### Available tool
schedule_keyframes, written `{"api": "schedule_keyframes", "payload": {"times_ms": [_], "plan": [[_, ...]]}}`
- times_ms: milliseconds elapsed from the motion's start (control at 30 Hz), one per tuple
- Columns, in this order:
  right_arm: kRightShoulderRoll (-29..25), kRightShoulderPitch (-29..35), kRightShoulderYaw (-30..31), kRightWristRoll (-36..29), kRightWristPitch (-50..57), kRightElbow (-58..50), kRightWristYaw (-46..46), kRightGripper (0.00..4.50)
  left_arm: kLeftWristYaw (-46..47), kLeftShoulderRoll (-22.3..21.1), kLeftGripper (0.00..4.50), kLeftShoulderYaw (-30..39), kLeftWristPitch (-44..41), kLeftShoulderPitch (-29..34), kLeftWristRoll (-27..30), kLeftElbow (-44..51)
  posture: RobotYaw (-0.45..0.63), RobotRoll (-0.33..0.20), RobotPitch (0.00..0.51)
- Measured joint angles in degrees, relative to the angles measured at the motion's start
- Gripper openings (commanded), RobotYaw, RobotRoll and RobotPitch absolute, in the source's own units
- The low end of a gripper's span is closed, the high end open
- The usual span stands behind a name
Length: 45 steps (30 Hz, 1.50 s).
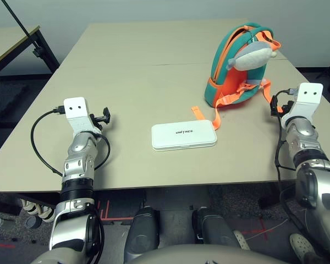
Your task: Put the pencil case into the backpack and zip it.
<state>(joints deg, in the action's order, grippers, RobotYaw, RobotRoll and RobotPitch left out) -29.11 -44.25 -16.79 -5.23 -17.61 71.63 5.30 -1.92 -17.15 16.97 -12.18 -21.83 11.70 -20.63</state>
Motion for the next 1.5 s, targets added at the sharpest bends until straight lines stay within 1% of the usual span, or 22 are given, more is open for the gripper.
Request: {"api": "schedule_keyframes", "payload": {"times_ms": [200,300,367,433,467,533,567,667,767,800,867,967,1133,1267,1367,1500], "plan": [[-0.2,0.0,0.01,0.0,0.0,0.0,1.09,4.49,-1.0,-0.11,4.5,-0.13,-0.11,0.0,0.03,0.01,0.01,0.0,0.055],[-0.61,0.11,0.0,-0.51,0.01,-0.74,4.21,4.49,-3.59,-1.33,4.5,-0.12,-0.91,-0.16,0.77,0.03,-0.01,0.0,0.053],[-1.52,0.7,0.02,-0.98,0.16,-2.77,7.77,4.49,-5.67,-2.2,4.5,0.37,-2.25,-0.91,2.33,0.08,-0.03,0.0,0.052],[-2.37,2.33,0.14,-1.99,1.11,-6.98,12.84,4.49,-9.24,-3.12,4.5,1.28,-5.25,-2.61,5.59,0.38,-0.06,0.0,0.053],[-2.63,3.41,0.34,-2.42,1.84,-9.15,15.05,4.32,-11.18,-3.61,4.5,1.46,-6.99,-3.18,7.1,0.96,-0.06,0.0,0.053],[-3.41,7.48,1.0,-3.22,5.09,-16.22,20.63,3.84,-16.14,-4.61,4.5,1.64,-12.12,-5.07,11.29,2.58,-0.09,0.0,0.057],[-3.76,9.45,1.46,-3.62,6.74,-19.44,22.55,3.52,-17.73,-4.91,4.5,1.63,-14.41,-5.91,12.78,2.99,-0.1,0.0,0.058],[-4.94,16.1,3.19,-4.4,13.71,-31.36,27.81,2.34,-21.89,-5.98,4.5,1.72,-22.73,-8.68,17.63,4.2,-0.13,0.0,0.06],[-6.28,19.75,5.21,-4.87,20.51,-42.22,30.96,1.13,-24.7,-6.3,4.5,2.24,-31.05,-11.62,22.66,4.27,-0.14,0.0,0.056],[-6.49,20.22,5.51,-4.91,21.81,-44.31,31.52,0.78,-25.17,-6.35,4.5,2.24,-32.88,-12.23,23.62,4.26,-0.14,0.0,0.055],[-7.17,21.63,7.03,-5.0,26.12,-51.04,32.91,0.04,-25.45,-7.16,4.5,2.0,-39.74,-14.41,25.06,3.1,-0.15,0.0,0.047],[-7.35,23.36,9.91,-4.92,31.55,-58.12,34.59,0.04,-27.22,-8.36,4.5,1.7,-47.81,-16.4,26.71,-0.57,-0.15,0.0,0.038],[-6.43,23.57,15.57,-3.44,34.85,-62.98,35.82,0.04,-30.31,-9.2,4.5,0.92,-55.47,-17.8,27.51,-5.02,-0.15,0.0,0.027],[-5.5,23.19,19.16,-2.07,35.21,-63.23,36.65,0.04,-32.81,-10.83,4.5,1.02,-59.63,-19.88,27.95,-7.9,-0.15,0.0,0.022],[-5.02,20.97,22.23,0.25,34.71,-62.11,37.41,0.04,-35.24,-11.0,4.5,1.19,-63.2,-21.32,29.14,-10.3,-0.14,0.0,0.02],[-4.48,19.17,24.88,2.67,33.11,-59.37,38.67,0.04,-38.41,-11.59,4.5,1.02,-66.94,-21.79,29.8,-13.44,-0.14,0.0,0.014]]}}
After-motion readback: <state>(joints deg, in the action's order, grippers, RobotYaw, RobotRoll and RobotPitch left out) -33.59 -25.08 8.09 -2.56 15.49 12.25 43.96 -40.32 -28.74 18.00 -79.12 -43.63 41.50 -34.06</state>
